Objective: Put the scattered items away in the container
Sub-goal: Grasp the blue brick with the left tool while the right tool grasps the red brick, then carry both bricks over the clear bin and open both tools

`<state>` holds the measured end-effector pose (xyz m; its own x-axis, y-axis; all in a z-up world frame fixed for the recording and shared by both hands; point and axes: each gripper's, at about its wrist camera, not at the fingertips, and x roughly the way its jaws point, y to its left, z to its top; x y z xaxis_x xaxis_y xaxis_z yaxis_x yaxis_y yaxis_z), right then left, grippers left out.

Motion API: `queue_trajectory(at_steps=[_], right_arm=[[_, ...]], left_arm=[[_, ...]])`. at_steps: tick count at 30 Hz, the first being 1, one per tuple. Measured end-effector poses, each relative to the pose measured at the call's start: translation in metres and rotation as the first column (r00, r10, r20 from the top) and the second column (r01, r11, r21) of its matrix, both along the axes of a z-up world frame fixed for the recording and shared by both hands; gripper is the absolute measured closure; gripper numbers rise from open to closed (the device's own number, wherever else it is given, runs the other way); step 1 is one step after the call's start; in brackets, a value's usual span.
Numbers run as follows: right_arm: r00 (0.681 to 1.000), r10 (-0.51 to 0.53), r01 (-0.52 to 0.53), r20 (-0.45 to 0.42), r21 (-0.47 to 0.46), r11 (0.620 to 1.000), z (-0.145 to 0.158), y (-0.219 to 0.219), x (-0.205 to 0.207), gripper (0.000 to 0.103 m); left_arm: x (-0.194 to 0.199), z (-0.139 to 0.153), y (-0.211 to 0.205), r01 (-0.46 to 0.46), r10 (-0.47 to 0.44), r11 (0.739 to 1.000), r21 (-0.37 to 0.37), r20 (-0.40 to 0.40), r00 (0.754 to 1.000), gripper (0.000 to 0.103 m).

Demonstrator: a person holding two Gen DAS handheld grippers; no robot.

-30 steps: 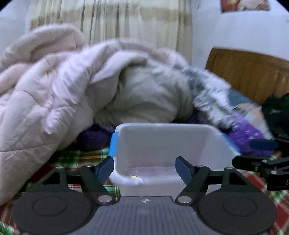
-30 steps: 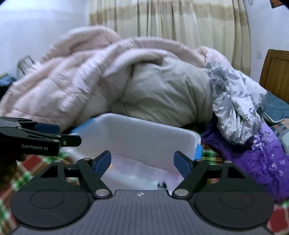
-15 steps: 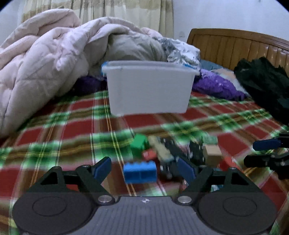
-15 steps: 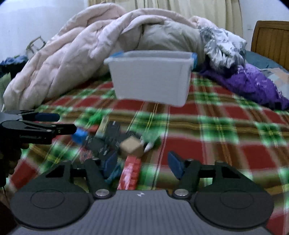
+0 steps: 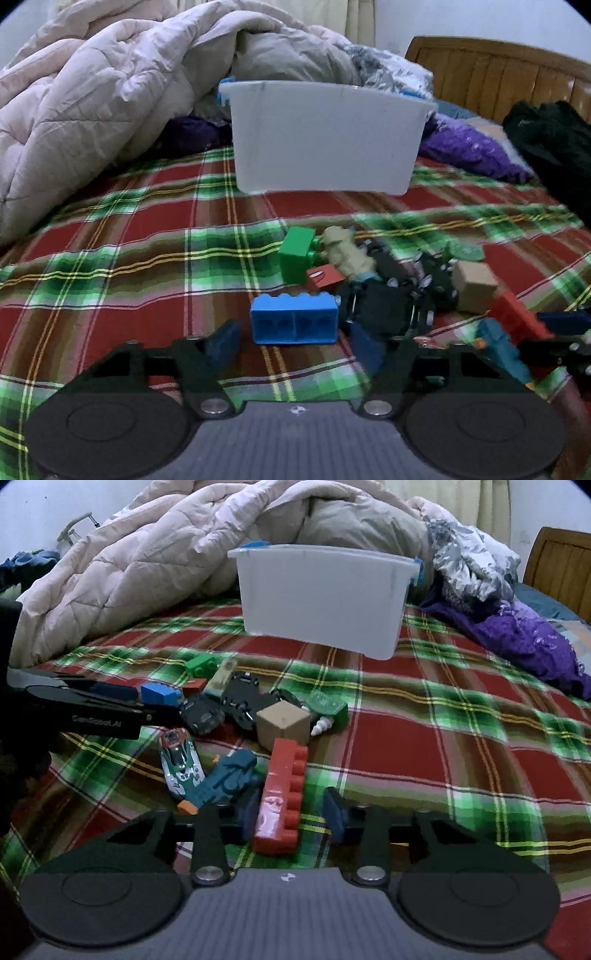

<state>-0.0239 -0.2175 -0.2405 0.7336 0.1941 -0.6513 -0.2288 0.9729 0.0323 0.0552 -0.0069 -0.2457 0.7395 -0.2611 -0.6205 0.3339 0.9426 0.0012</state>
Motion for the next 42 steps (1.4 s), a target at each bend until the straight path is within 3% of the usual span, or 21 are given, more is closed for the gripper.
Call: queue_trajectory(at_steps=[1, 10, 16, 22, 26, 31, 37, 39, 40, 41, 42], right_arm=[[1.0, 0.003, -0.003, -0.004, 0.011, 1.0, -0.001, -0.001, 0.001, 0.078], [0.999, 0.003, -0.005, 0.037, 0.061, 0.998, 0.011, -0.01, -0.006, 0.078], [0.995, -0.026, 0.016, 0.095, 0.105, 0.994, 0.032, -0.017, -0.009, 0.078], [0.982, -0.03, 0.006, 0.184, 0.128, 0.992, 0.073, -0.024, 0.004, 0.078], [0.97, -0.041, 0.006, 0.239, 0.148, 0.989, 0.117, -0.035, 0.046, 0.078], [0.962, -0.015, -0.014, 0.274, 0.102, 0.995, 0.164, -0.034, 0.12, 0.078], [0.98, 0.009, -0.02, 0.198, 0.053, 0.998, 0.167, -0.025, 0.202, 0.078], [0.986, 0.005, -0.011, 0.167, 0.035, 0.999, 0.158, -0.023, 0.223, 0.078], [0.989, -0.004, 0.001, 0.148, 0.022, 1.0, 0.153, -0.022, 0.234, 0.077], [0.992, -0.016, 0.015, 0.128, 0.012, 1.0, 0.147, -0.022, 0.243, 0.064], [0.993, -0.033, 0.032, 0.116, 0.008, 0.999, 0.141, -0.023, 0.251, 0.052]], left_arm=[[0.001, 0.0, 0.001, 0.004, -0.004, 1.0, -0.008, 0.011, 1.0, 0.051], [-0.002, 0.015, 0.002, 0.025, -0.023, 0.999, -0.033, 0.046, 0.999, 0.051], [-0.004, 0.052, 0.005, 0.008, -0.004, 0.999, -0.039, 0.092, 0.996, 0.051], [0.007, 0.101, 0.001, -0.008, 0.015, 0.999, -0.046, 0.152, 0.988, 0.051], [0.037, 0.139, -0.009, -0.021, 0.032, 0.998, -0.061, 0.186, 0.982, 0.051], [0.092, 0.175, -0.028, -0.022, 0.036, 0.997, -0.075, 0.2, 0.979, 0.051], [0.162, 0.183, -0.047, -0.047, 0.058, 0.996, -0.075, 0.145, 0.988, 0.05], [0.186, 0.176, -0.054, -0.062, 0.07, 0.995, -0.074, 0.114, 0.991, 0.044], [0.195, 0.171, -0.055, -0.064, 0.07, 0.995, -0.07, 0.092, 0.993, 0.029], [0.204, 0.163, -0.058, -0.079, 0.083, 0.995, -0.057, 0.076, 0.994, 0.02], [0.211, 0.156, -0.06, -0.101, 0.104, 0.994, -0.036, 0.071, 0.992, 0.02]])
